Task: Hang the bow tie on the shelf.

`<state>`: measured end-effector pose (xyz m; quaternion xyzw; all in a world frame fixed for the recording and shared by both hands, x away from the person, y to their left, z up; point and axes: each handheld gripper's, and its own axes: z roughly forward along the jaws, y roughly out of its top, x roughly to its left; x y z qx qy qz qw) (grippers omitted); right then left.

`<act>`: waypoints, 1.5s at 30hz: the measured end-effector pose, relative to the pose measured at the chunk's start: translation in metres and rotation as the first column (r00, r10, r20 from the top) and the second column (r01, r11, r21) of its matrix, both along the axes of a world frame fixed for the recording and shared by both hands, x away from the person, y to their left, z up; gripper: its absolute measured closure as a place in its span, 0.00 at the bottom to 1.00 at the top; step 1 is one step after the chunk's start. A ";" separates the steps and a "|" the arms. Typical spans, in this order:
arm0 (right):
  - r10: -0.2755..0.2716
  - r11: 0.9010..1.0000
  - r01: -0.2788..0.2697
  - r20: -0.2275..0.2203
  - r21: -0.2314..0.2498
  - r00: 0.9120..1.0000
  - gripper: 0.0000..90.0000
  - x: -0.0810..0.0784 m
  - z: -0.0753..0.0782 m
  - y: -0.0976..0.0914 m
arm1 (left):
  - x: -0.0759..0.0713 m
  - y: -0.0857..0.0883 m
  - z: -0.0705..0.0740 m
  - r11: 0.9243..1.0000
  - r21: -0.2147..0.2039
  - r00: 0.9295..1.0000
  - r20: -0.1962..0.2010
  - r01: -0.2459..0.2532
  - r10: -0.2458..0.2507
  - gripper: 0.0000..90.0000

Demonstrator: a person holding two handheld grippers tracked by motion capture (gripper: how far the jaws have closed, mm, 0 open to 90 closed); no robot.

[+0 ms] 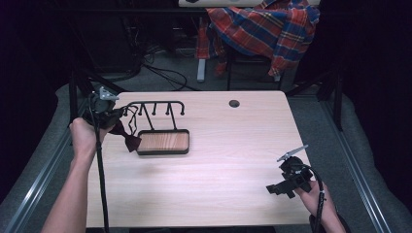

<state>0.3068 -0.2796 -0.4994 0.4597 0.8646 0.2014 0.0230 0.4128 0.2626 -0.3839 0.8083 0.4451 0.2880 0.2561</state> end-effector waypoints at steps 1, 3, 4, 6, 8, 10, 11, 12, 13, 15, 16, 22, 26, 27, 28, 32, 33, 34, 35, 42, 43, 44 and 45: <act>-0.002 1.000 0.002 0.000 0.004 1.000 0.17 0.000 0.000 0.000 | 0.002 0.001 0.000 1.000 0.002 1.000 -0.001 -0.002 0.002 0.98; 0.001 1.000 -0.001 0.000 0.000 1.000 0.17 0.000 0.000 0.000 | 0.005 0.002 0.000 1.000 0.003 1.000 -0.002 -0.010 0.010 0.98; 0.001 1.000 -0.001 0.000 0.000 1.000 0.17 0.000 0.000 0.000 | 0.006 0.003 0.000 1.000 0.000 1.000 -0.004 -0.013 0.013 0.98; -0.001 1.000 0.001 -0.001 0.006 1.000 0.17 0.000 0.000 0.000 | 0.009 0.004 -0.001 1.000 -0.001 1.000 -0.009 -0.022 0.022 0.98; 0.002 1.000 -0.002 0.001 0.008 1.000 0.17 0.000 -0.001 0.000 | 0.013 0.007 -0.004 0.999 -0.011 0.999 -0.012 -0.034 0.033 0.98; -0.001 1.000 0.001 0.003 0.009 1.000 0.17 0.000 -0.001 0.001 | 0.014 0.008 -0.005 0.999 -0.017 0.999 -0.014 -0.036 0.036 0.98; 0.001 1.000 -0.001 -0.001 0.008 1.000 0.17 0.000 -0.001 0.001 | 0.018 0.010 -0.008 0.999 -0.023 0.999 -0.017 -0.045 0.045 0.98; 0.000 1.000 0.001 -0.003 0.014 1.000 0.17 0.000 -0.001 0.001 | 0.018 0.010 -0.008 0.999 -0.023 0.999 -0.017 -0.045 0.045 0.98; 0.000 1.000 0.000 -0.001 0.015 1.000 0.17 0.000 -0.001 0.001 | 0.021 0.013 -0.012 0.998 -0.026 0.998 -0.024 -0.056 0.055 0.98; -0.005 1.000 0.004 0.008 0.013 1.000 0.17 0.000 -0.002 0.001 | 0.023 0.015 -0.015 0.997 -0.030 0.997 -0.031 -0.065 0.064 0.98; 0.001 1.000 -0.001 0.007 -0.008 1.000 0.17 0.001 -0.001 0.001 | 0.025 0.016 -0.017 0.997 -0.034 0.997 -0.035 -0.067 0.066 0.98; 0.003 1.000 -0.003 -0.001 -0.002 1.000 0.17 0.000 -0.001 0.001 | 0.031 0.019 -0.023 0.996 -0.033 0.996 -0.052 -0.078 0.076 0.98; 0.001 1.000 -0.001 0.004 -0.004 1.000 0.17 0.000 -0.002 0.002 | 0.034 0.022 -0.029 0.996 -0.029 0.994 -0.068 -0.085 0.083 0.98; 0.010 1.000 -0.010 -0.002 -0.013 1.000 0.17 0.001 -0.001 0.001 | 0.035 0.023 -0.031 0.996 -0.029 0.994 -0.070 -0.086 0.084 0.97; -0.003 1.000 0.003 0.000 0.011 1.000 0.17 0.000 -0.002 0.002 | 0.035 0.023 -0.031 0.996 -0.029 0.994 -0.070 -0.086 0.084 0.97; -0.003 1.000 0.004 -0.004 0.009 1.000 0.17 0.001 -0.002 0.003 | 0.038 0.024 -0.036 0.995 -0.025 0.993 -0.077 -0.092 0.090 0.97; -0.003 1.000 0.004 -0.004 0.010 1.000 0.17 0.001 -0.002 0.003 | 0.039 0.025 -0.038 0.994 -0.045 0.992 -0.076 -0.103 0.100 0.97; -0.001 1.000 0.001 -0.005 0.006 1.000 0.17 0.001 -0.002 0.002 | 0.041 0.026 -0.040 0.992 -0.059 0.991 -0.076 -0.111 0.106 0.97; -0.003 1.000 0.003 -0.002 0.011 1.000 0.17 0.000 -0.003 0.002 | 0.042 0.026 -0.041 0.992 -0.062 0.991 -0.076 -0.112 0.107 0.97; -0.002 1.000 0.002 -0.006 0.009 1.000 0.17 0.000 -0.002 0.003 | 0.043 0.026 -0.049 0.990 -0.072 0.990 -0.080 -0.120 0.114 0.96; -0.004 1.000 0.004 -0.004 0.008 1.000 0.17 0.000 -0.002 0.003 | 0.042 0.026 -0.050 0.991 -0.072 0.991 -0.078 -0.115 0.110 0.95; -0.004 1.000 0.004 -0.004 0.009 1.000 0.17 0.000 -0.002 0.003 | 0.041 0.026 -0.050 0.991 -0.070 0.991 -0.079 -0.118 0.112 0.95; -0.006 1.000 0.006 -0.006 0.007 1.000 0.17 0.000 -0.002 0.003 | 0.041 0.026 -0.052 0.991 -0.070 0.991 -0.078 -0.117 0.112 0.94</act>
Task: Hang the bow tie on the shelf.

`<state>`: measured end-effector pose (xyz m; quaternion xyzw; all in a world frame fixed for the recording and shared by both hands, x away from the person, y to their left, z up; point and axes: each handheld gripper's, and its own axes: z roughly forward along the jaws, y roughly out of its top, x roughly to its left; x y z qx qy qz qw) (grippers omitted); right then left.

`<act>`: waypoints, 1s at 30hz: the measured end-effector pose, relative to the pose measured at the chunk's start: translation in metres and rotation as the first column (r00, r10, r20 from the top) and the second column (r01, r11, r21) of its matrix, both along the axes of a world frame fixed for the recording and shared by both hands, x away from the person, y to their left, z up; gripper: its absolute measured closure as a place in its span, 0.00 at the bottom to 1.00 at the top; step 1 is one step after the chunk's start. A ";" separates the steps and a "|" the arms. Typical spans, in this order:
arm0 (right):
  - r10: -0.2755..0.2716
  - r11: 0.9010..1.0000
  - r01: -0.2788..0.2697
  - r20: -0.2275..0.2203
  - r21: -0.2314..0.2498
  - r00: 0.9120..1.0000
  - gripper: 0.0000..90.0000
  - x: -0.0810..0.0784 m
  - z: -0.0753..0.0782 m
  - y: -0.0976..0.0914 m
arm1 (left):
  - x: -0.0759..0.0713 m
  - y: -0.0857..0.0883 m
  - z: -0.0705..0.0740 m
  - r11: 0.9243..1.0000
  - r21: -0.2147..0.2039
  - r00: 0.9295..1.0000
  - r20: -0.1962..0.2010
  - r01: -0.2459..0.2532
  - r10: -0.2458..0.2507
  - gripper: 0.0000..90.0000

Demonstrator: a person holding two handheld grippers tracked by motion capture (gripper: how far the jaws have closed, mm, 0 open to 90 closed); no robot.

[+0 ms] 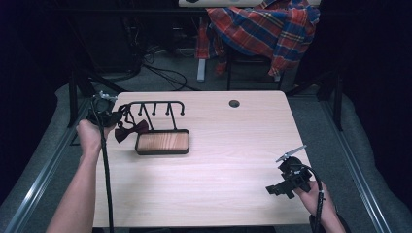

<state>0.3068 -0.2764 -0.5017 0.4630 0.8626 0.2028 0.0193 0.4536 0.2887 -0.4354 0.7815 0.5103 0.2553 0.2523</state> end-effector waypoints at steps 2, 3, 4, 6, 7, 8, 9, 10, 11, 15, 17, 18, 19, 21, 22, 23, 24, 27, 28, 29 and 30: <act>0.001 1.000 -0.001 0.000 0.000 1.000 0.17 0.000 0.000 0.000 | -0.001 0.001 -0.002 1.000 0.001 1.000 -0.003 -0.004 0.004 0.91; 0.014 1.000 -0.014 -0.003 -0.026 1.000 0.17 0.000 0.001 -0.001 | -0.001 0.002 -0.004 1.000 -0.009 1.000 -0.012 -0.013 0.012 0.91; 0.009 1.000 -0.009 -0.003 -0.006 1.000 0.17 0.000 0.000 -0.001 | -0.001 0.003 -0.006 1.000 -0.014 1.000 -0.019 -0.014 0.014 0.90; 0.005 1.000 -0.005 0.001 0.002 1.000 0.17 0.000 0.000 -0.002 | -0.001 0.004 -0.008 1.000 -0.010 1.000 -0.022 -0.016 0.015 0.89; 0.003 1.000 -0.003 0.001 0.004 1.000 0.17 0.000 0.000 -0.001 | -0.002 0.005 -0.009 1.000 -0.018 1.000 -0.023 -0.021 0.020 0.88; 0.003 1.000 -0.003 0.000 0.001 1.000 0.17 0.000 0.000 -0.001 | -0.002 0.005 -0.009 0.999 -0.022 1.000 -0.018 -0.023 0.023 0.87; 0.003 1.000 -0.003 0.000 0.001 1.000 0.17 0.000 0.000 -0.001 | -0.002 0.005 -0.009 0.999 -0.022 1.000 -0.018 -0.023 0.023 0.86; 0.014 1.000 -0.014 -0.009 -0.014 1.000 0.17 0.001 0.000 0.000 | -0.002 0.006 -0.008 1.000 -0.019 1.000 -0.017 -0.023 0.022 0.84; 0.008 1.000 -0.008 -0.005 -0.014 1.000 0.17 0.000 0.000 0.000 | -0.002 0.006 -0.008 1.000 -0.017 1.000 -0.019 -0.022 0.022 0.82; -0.002 1.000 0.002 0.005 -0.002 1.000 0.17 0.000 0.000 -0.001 | -0.004 0.006 -0.006 0.999 -0.012 0.999 -0.009 -0.050 0.050 0.68; -0.004 1.000 0.004 0.005 -0.001 1.000 0.17 0.000 0.000 -0.001 | -0.005 0.008 -0.006 0.998 -0.015 0.998 -0.010 -0.060 0.060 0.62; -0.003 1.000 0.003 0.006 -0.001 1.000 0.17 0.000 0.001 -0.001 | -0.005 0.008 -0.006 0.998 -0.013 0.998 -0.009 -0.068 0.068 0.57; -0.002 1.000 0.002 0.008 -0.006 1.000 0.17 0.000 0.001 -0.001 | -0.005 0.008 -0.005 0.997 -0.012 0.997 -0.005 -0.079 0.079 0.53; -0.001 1.000 0.001 0.008 0.000 1.000 0.17 -0.001 0.001 -0.001 | -0.006 0.008 -0.005 0.997 -0.015 0.997 -0.007 -0.081 0.081 0.46; -0.002 1.000 0.002 0.009 0.000 1.000 0.17 -0.001 0.001 -0.001 | -0.007 0.009 -0.004 0.997 -0.012 0.997 -0.012 -0.077 0.077 0.43; -0.001 1.000 0.001 0.005 0.004 1.000 0.17 0.000 0.001 -0.001 | -0.007 0.010 -0.003 0.997 -0.015 0.997 -0.018 -0.077 0.076 0.41; -0.003 1.000 0.003 0.003 -0.002 1.000 0.17 0.000 0.001 -0.002 | -0.008 0.010 -0.003 0.997 -0.014 0.997 -0.024 -0.076 0.076 0.39; -0.002 1.000 0.002 0.002 0.002 1.000 0.17 -0.001 0.002 -0.002 | -0.010 0.012 -0.002 0.997 -0.015 0.996 -0.030 -0.079 0.079 0.33; 0.002 1.000 -0.002 0.002 -0.016 1.000 0.17 0.000 0.003 -0.003 | -0.011 0.014 0.000 0.996 -0.021 0.996 -0.036 -0.081 0.080 0.31; 0.000 1.000 0.000 0.005 -0.016 1.000 0.17 -0.001 0.003 -0.003 | -0.013 0.015 0.001 0.996 -0.027 0.996 -0.037 -0.081 0.080 0.29; -0.007 1.000 0.007 0.008 -0.005 1.000 0.17 -0.001 0.002 -0.002 | -0.014 0.016 0.002 0.996 -0.030 0.996 -0.038 -0.083 0.082 0.28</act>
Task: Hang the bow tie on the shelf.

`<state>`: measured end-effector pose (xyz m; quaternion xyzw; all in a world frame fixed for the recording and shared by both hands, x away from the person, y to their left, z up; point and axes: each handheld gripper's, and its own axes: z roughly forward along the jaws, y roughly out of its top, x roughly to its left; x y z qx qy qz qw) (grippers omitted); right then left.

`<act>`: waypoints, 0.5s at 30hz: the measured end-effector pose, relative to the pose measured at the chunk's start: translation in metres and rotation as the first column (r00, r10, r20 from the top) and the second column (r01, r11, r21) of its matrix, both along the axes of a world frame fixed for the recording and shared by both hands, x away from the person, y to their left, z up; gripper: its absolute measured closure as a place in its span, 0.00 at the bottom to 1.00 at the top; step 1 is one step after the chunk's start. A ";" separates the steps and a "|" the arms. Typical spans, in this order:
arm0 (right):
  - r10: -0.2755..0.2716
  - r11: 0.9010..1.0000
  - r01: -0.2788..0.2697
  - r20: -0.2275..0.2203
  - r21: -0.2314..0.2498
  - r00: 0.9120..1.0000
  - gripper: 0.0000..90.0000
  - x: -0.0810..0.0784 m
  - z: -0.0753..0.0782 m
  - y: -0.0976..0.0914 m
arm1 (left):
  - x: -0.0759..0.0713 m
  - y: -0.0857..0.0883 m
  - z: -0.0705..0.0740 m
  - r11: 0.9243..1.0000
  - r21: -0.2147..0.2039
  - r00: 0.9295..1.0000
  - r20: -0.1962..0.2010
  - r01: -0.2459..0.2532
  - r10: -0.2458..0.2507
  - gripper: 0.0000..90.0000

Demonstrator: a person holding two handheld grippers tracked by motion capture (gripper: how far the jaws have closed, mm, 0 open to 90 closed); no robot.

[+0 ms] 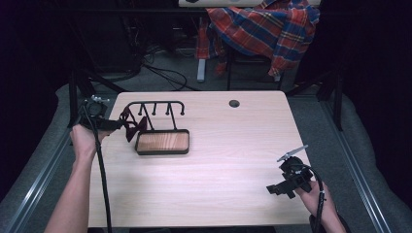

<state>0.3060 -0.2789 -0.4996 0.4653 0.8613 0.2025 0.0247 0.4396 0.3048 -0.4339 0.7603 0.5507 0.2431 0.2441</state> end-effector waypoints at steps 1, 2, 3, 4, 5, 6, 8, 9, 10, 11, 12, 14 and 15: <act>0.000 1.000 0.000 0.002 0.000 1.000 0.17 0.000 0.000 0.000 | -0.002 0.001 0.001 1.000 -0.005 1.000 0.006 -0.001 0.001 0.27; -0.001 1.000 0.001 0.004 0.002 1.000 0.17 0.000 0.000 0.000 | -0.003 0.002 0.002 1.000 -0.009 1.000 0.006 -0.002 0.002 0.25; 0.001 1.000 -0.001 0.005 0.004 1.000 0.17 0.000 0.000 0.000 | -0.003 0.002 0.002 1.000 -0.009 1.000 0.006 -0.002 0.002 0.23; 0.001 1.000 -0.001 0.006 0.005 1.000 0.17 0.000 0.000 0.000 | -0.006 0.003 0.004 1.000 -0.006 1.000 0.002 0.001 -0.001 0.21; 0.008 1.000 -0.008 0.003 -0.007 1.000 0.17 0.000 0.001 -0.001 | -0.007 0.003 0.006 1.000 -0.010 1.000 0.001 0.003 -0.003 0.20; -0.005 1.000 0.005 0.011 0.017 1.000 0.17 -0.001 0.000 0.000 | -0.009 0.003 0.007 1.000 -0.013 1.000 -0.002 0.005 -0.005 0.19; 0.002 1.000 -0.002 0.004 0.015 1.000 0.17 0.000 0.001 0.000 | -0.013 0.003 0.009 1.000 -0.015 1.000 -0.015 0.015 -0.015 0.17; 0.002 1.000 -0.002 0.004 0.015 1.000 0.17 0.000 0.001 0.000 | -0.013 0.003 0.009 1.000 -0.015 1.000 -0.015 0.015 -0.015 0.16; 0.006 1.000 -0.006 0.004 0.004 1.000 0.17 0.000 0.001 -0.001 | -0.016 0.003 0.010 1.000 -0.009 0.999 -0.034 0.024 -0.024 0.15; 0.011 1.000 -0.011 0.008 0.002 1.000 0.17 0.000 0.001 -0.001 | -0.018 0.003 0.010 1.000 -0.003 0.999 -0.042 0.027 -0.027 0.15; 0.009 1.000 -0.009 0.009 0.003 1.000 0.17 -0.001 0.001 -0.001 | -0.021 0.004 0.011 1.000 -0.001 0.998 -0.048 0.030 -0.030 0.14; 0.011 1.000 -0.011 0.008 0.012 1.000 0.17 -0.001 0.001 -0.001 | -0.025 0.005 0.011 1.000 -0.003 0.998 -0.057 0.030 -0.030 0.11; 0.011 1.000 -0.011 0.008 0.012 1.000 0.17 -0.001 0.001 -0.001 | -0.025 0.005 0.011 1.000 -0.003 0.998 -0.057 0.030 -0.030 0.11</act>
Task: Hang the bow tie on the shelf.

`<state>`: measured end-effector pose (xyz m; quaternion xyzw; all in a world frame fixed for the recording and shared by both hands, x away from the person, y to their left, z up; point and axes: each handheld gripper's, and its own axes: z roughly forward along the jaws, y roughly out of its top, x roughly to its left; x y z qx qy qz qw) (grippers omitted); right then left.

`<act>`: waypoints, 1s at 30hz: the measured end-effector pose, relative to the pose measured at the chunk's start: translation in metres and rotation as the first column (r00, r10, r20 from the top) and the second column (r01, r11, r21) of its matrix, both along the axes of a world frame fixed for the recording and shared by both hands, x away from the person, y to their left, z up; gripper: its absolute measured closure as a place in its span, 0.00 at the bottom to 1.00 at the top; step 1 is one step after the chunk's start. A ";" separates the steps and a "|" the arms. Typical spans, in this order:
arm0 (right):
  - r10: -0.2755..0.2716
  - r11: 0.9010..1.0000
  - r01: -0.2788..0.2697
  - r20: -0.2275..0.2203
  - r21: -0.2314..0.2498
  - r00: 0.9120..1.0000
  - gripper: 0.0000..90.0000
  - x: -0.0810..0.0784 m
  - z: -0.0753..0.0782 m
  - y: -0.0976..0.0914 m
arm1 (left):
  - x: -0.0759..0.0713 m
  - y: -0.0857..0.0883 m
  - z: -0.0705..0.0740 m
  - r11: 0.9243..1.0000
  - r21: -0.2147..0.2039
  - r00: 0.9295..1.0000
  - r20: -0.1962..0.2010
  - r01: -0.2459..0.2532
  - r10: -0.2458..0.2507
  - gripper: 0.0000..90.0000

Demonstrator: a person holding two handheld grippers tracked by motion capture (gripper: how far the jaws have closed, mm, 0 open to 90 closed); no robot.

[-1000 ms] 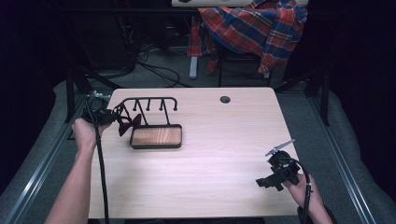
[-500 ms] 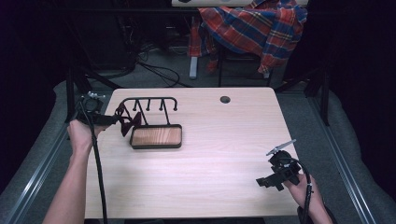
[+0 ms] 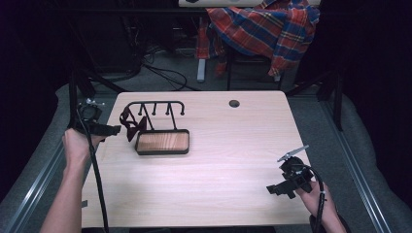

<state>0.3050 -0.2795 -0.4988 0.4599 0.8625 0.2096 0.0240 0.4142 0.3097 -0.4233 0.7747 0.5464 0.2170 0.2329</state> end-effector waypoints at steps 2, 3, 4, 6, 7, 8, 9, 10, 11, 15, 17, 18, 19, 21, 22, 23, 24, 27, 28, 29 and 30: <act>-0.003 1.000 0.003 -0.002 0.004 1.000 0.17 0.000 0.000 0.001 | -0.005 0.002 0.000 1.000 -0.003 1.000 -0.008 0.000 0.000 0.09; 0.000 1.000 0.000 -0.003 -0.002 1.000 0.17 0.000 0.000 0.001 | -0.008 0.003 0.000 1.000 -0.002 1.000 -0.012 -0.003 0.003 0.08; 0.006 1.000 -0.006 -0.003 -0.009 1.000 0.17 0.000 0.000 0.001 | -0.013 0.003 -0.001 1.000 -0.006 1.000 -0.019 -0.007 0.007 0.06; 0.008 1.000 -0.008 -0.004 -0.012 1.000 0.17 0.000 0.000 0.001 | -0.016 0.004 -0.001 1.000 -0.010 0.999 -0.036 -0.006 0.006 0.03; 0.013 1.000 -0.014 -0.006 -0.023 1.000 0.17 0.000 0.000 0.001 | -0.021 0.003 -0.002 1.000 -0.016 0.999 -0.042 -0.004 0.003 0.01; 0.013 1.000 -0.014 -0.006 -0.023 1.000 0.17 0.000 0.000 0.001 | -0.025 0.003 -0.002 1.000 -0.020 0.999 -0.044 -0.002 0.001 0.01; 0.007 1.000 -0.007 -0.005 -0.004 1.000 0.17 0.000 0.000 0.002 | -0.030 0.002 -0.003 1.000 -0.020 0.999 -0.049 0.002 -0.003 0.01; 0.007 1.000 -0.007 -0.005 -0.001 1.000 0.17 0.000 0.000 0.002 | -0.034 0.001 -0.003 1.000 -0.023 0.999 -0.050 0.006 -0.007 0.00; 0.002 1.000 -0.002 -0.004 -0.001 1.000 0.17 -0.001 -0.001 0.003 | -0.039 0.001 -0.004 1.000 -0.021 0.999 -0.051 0.013 -0.014 0.00; 0.015 1.000 -0.015 0.004 -0.025 1.000 0.17 -0.001 0.000 0.003 | -0.059 -0.004 -0.007 1.000 -0.010 0.998 -0.056 0.029 -0.029 0.00; 0.010 1.000 -0.010 0.004 -0.009 1.000 0.17 -0.002 -0.001 0.004 | -0.068 -0.007 -0.008 0.999 -0.015 0.997 -0.061 0.036 -0.037 0.00; 0.010 1.000 -0.010 0.004 -0.009 1.000 0.17 -0.002 -0.001 0.004 | -0.068 -0.007 -0.008 0.999 -0.015 0.997 -0.061 0.036 -0.037 0.00; 0.014 1.000 -0.014 0.000 -0.024 1.000 0.17 -0.001 0.000 0.004 | -0.076 -0.012 -0.013 0.999 -0.004 0.997 -0.067 0.047 -0.047 0.00; 0.013 1.000 -0.013 -0.003 -0.021 1.000 0.17 -0.002 0.000 0.004 | -0.084 -0.015 -0.017 0.998 0.001 0.995 -0.080 0.059 -0.059 0.00; 0.013 1.000 -0.013 -0.003 -0.021 1.000 0.17 -0.002 0.000 0.004 | -0.084 -0.015 -0.017 0.998 0.001 0.995 -0.080 0.059 -0.059 0.00; 0.008 1.000 -0.008 -0.003 -0.013 1.000 0.17 -0.002 0.000 0.005 | -0.090 -0.017 -0.022 0.998 -0.005 0.994 -0.090 0.066 -0.067 0.00; 0.017 0.999 -0.017 -0.001 -0.042 1.000 0.17 -0.002 0.000 0.004 | -0.094 -0.018 -0.025 0.997 -0.017 0.993 -0.093 0.075 -0.076 0.00; 0.014 1.000 -0.014 0.000 -0.019 1.000 0.17 -0.003 0.000 0.005 | -0.100 -0.020 -0.030 0.996 -0.027 0.991 -0.106 0.083 -0.086 0.00; 0.014 1.000 -0.014 -0.004 -0.020 1.000 0.17 -0.002 0.001 0.005 | -0.102 -0.021 -0.032 0.996 -0.023 0.990 -0.111 0.085 -0.087 0.00; 0.013 1.000 -0.014 -0.007 -0.021 1.000 0.17 -0.002 0.001 0.005 | -0.104 -0.021 -0.034 0.996 -0.020 0.989 -0.119 0.088 -0.090 0.00; 0.017 0.999 -0.017 -0.003 -0.029 1.000 0.17 -0.002 0.000 0.005 | -0.106 -0.022 -0.037 0.996 -0.018 0.989 -0.120 0.088 -0.090 0.00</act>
